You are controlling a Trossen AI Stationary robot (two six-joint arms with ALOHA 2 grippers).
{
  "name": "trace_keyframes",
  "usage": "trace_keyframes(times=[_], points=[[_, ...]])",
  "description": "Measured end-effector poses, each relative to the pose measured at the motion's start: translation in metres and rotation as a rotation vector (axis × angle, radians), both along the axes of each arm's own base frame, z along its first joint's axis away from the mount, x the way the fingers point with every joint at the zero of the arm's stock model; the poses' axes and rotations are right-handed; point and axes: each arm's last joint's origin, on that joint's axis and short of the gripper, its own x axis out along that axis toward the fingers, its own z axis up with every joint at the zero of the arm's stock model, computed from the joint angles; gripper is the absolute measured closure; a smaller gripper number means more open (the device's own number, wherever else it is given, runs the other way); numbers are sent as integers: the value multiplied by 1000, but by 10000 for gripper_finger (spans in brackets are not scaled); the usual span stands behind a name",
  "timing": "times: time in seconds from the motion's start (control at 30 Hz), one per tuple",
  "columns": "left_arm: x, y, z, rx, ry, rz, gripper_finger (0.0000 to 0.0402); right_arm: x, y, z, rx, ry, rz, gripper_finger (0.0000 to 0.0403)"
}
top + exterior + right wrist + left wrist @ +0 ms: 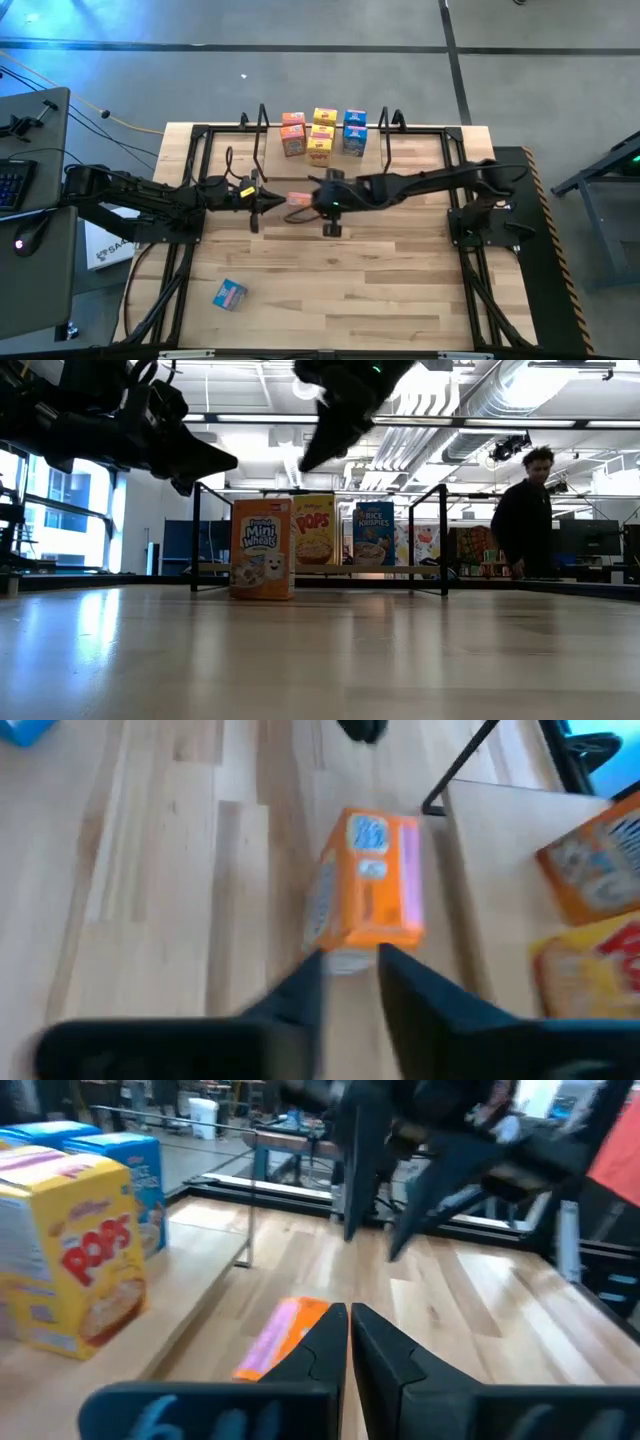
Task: Stack cereal on shelf
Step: Put the orange cereal box on the shelf aligned with the other orange cereal boxes
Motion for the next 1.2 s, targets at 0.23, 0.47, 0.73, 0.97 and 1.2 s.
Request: trace_keyframes(times=[0.23, 0.47, 0.73, 0.97, 1.2], points=[[14, 0, 14, -38, 78, -35, 398, -48, -1, -45, 115, -295, -40, 382], [33, 2, 47, 17, 352, -50, 335, -92, -2, -56, 126, -447, -50, 365], [57, 6, 93, 46, 612, -79, 208, -119, -3, -64, 118, -502, -48, 382], [96, 12, 88, 75, 838, -106, 125, -123, -3, -69, 125, -486, -29, 384], [119, 17, 74, 167, 957, -90, 108, -123, -2, -69, 125, -482, -19, 384]])
